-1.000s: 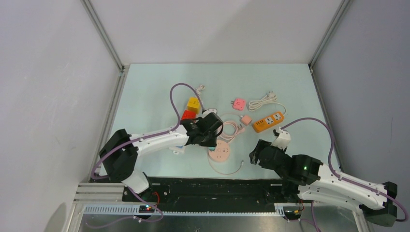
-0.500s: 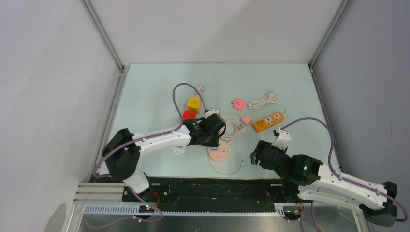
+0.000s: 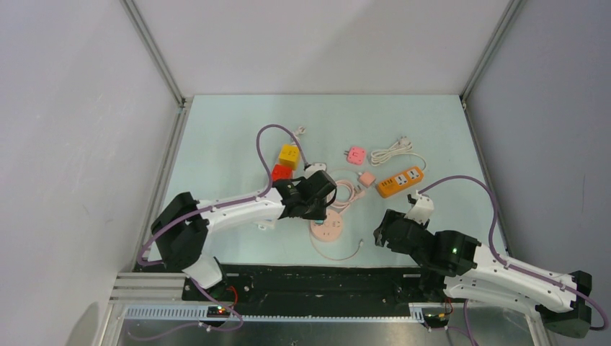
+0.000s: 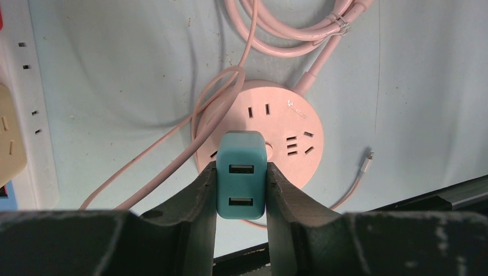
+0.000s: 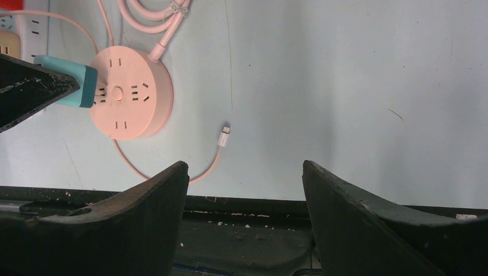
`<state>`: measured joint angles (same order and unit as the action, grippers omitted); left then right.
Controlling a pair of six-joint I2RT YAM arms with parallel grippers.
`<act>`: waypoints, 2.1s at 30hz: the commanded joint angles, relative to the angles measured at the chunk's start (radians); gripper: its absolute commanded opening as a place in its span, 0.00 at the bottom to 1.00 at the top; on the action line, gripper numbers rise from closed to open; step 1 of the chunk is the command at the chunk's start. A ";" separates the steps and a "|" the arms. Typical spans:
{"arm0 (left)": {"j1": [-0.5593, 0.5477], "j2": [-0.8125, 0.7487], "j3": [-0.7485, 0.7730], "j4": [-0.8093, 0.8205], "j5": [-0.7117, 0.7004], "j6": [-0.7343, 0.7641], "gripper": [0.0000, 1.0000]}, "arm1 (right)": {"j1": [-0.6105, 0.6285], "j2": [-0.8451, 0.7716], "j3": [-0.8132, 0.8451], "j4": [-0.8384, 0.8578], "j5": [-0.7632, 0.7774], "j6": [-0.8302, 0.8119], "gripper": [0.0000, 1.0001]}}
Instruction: Insert the plug
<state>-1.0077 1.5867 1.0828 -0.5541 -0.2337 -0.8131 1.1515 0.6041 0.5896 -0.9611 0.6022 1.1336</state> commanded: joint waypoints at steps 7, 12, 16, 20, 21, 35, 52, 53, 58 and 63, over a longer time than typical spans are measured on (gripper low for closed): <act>-0.008 -0.054 -0.034 -0.070 -0.026 -0.008 0.00 | 0.000 0.010 0.017 -0.001 0.026 0.032 0.77; -0.010 -0.043 -0.021 -0.069 0.007 -0.006 0.00 | 0.000 0.023 0.015 0.008 0.022 0.029 0.77; -0.009 -0.012 -0.008 -0.068 0.012 -0.005 0.00 | 0.001 0.028 0.014 0.005 0.021 0.030 0.77; -0.010 -0.005 -0.004 -0.069 -0.011 -0.021 0.00 | 0.002 0.027 0.013 -0.009 0.025 0.037 0.77; -0.010 -0.003 -0.004 -0.069 -0.013 -0.032 0.00 | 0.001 0.026 0.012 -0.010 0.028 0.040 0.77; -0.072 0.089 0.016 -0.088 -0.048 -0.130 0.00 | 0.000 0.050 0.009 -0.016 0.044 0.063 0.77; -0.126 0.199 0.089 -0.171 -0.092 -0.134 0.00 | -0.003 -0.002 0.010 -0.005 0.057 0.055 0.76; -0.131 0.209 0.089 -0.174 -0.094 -0.141 0.00 | -0.003 -0.009 0.011 -0.005 0.058 0.056 0.76; -0.145 0.247 0.069 -0.172 -0.098 -0.168 0.00 | -0.006 -0.048 0.032 -0.010 0.072 0.030 0.76; -0.176 0.243 0.061 -0.172 -0.108 -0.201 0.00 | -0.021 -0.088 0.063 -0.015 0.087 -0.021 0.76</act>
<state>-1.1290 1.7412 1.2175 -0.6563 -0.4580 -0.9424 1.1450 0.5442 0.5968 -0.9726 0.6285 1.1465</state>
